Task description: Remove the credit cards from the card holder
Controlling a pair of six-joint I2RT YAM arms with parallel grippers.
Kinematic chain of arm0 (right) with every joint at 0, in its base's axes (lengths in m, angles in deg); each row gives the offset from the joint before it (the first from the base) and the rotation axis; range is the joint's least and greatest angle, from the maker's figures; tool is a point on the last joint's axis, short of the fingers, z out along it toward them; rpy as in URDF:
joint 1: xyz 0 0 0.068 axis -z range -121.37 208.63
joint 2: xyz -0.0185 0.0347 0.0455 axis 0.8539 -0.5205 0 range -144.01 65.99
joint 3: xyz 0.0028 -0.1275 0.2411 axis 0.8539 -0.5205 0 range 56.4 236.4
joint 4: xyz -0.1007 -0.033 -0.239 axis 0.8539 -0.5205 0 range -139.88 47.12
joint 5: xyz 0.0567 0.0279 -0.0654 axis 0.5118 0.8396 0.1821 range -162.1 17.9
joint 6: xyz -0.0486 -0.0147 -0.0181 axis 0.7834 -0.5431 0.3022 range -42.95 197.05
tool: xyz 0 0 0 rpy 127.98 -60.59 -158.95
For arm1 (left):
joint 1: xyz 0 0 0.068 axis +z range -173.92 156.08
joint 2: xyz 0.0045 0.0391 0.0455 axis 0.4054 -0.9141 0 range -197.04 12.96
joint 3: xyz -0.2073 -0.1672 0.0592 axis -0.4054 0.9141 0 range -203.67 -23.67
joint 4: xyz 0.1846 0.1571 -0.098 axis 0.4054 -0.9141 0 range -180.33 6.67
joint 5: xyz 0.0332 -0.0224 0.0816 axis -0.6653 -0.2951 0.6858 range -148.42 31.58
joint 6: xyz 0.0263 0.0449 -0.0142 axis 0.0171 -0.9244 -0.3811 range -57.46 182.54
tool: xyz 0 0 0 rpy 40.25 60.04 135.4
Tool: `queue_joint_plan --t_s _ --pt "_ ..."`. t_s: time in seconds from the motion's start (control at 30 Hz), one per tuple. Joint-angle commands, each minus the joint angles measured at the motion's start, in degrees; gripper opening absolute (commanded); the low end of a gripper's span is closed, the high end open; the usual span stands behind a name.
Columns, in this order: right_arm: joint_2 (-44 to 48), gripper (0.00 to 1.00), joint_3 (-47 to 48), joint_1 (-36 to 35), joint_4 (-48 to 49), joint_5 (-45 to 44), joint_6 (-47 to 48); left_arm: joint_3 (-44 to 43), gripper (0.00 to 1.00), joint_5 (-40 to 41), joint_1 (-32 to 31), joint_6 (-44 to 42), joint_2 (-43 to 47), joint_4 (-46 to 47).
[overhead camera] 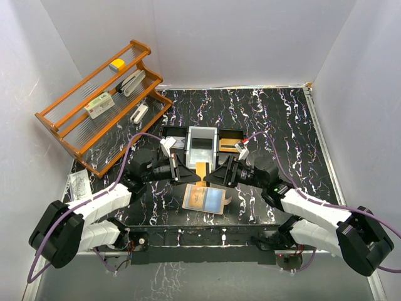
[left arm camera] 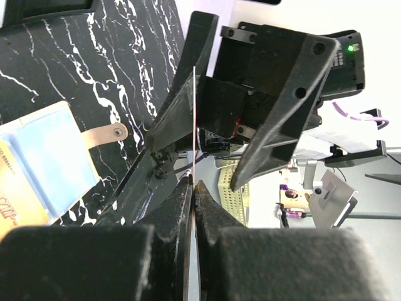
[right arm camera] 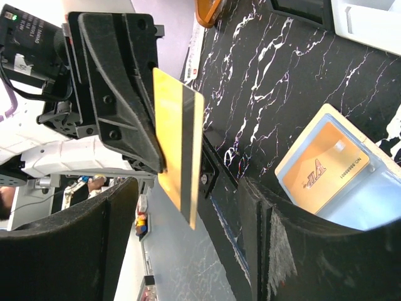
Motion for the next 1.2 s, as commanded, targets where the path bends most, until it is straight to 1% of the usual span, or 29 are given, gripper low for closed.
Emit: queue_joint_plan --t_s 0.0,0.07,0.13,0.2,0.3,0.47,0.7,0.8,0.93,1.07,1.17 --pt "-0.22 0.62 2.73 0.60 4.83 1.12 -0.40 -2.87 0.00 -3.46 0.29 0.01 0.32 2.90" --pt "-0.44 0.60 2.20 1.23 6.52 2.69 -0.66 -2.95 0.00 -3.84 0.29 -0.22 0.42 2.55" --pt "-0.97 0.55 1.62 2.50 9.30 5.79 -1.77 -3.05 0.00 -4.19 0.24 -0.70 0.38 1.93" --pt "-1.76 0.51 0.96 3.50 13.46 8.26 -3.59 -2.79 0.00 -4.85 0.24 -0.15 0.22 2.96" --pt "-3.39 0.43 0.86 4.05 16.94 10.70 -4.90 -2.82 0.00 -5.89 0.29 0.51 -0.45 4.62" --pt "-5.83 0.31 0.12 4.04 22.94 12.33 -7.96 -2.67 0.00 -6.63 0.29 0.98 -0.15 5.18" --pt "-6.52 0.17 -0.45 4.16 26.97 13.20 -9.87 -1.36 0.00 -6.53 0.29 1.95 0.82 6.26" --pt "-6.31 0.15 -2.79 4.37 26.95 13.66 -9.87 -0.32 0.00 -6.15 0.29 2.11 1.85 6.24" --pt "-6.23 0.15 -3.07 4.47 26.90 14.51 -9.96 -0.47 0.00 -5.63 0.29 2.08 2.79 6.27" --pt "-5.83 0.09 -3.35 4.53 27.71 14.21 -10.59 -1.19 0.00 -6.35 0.27 2.57 1.98 7.42" --pt "-5.62 0.08 -3.59 4.46 28.93 13.95 -11.55 -0.77 0.00 -6.47 0.24 4.21 1.50 9.79"
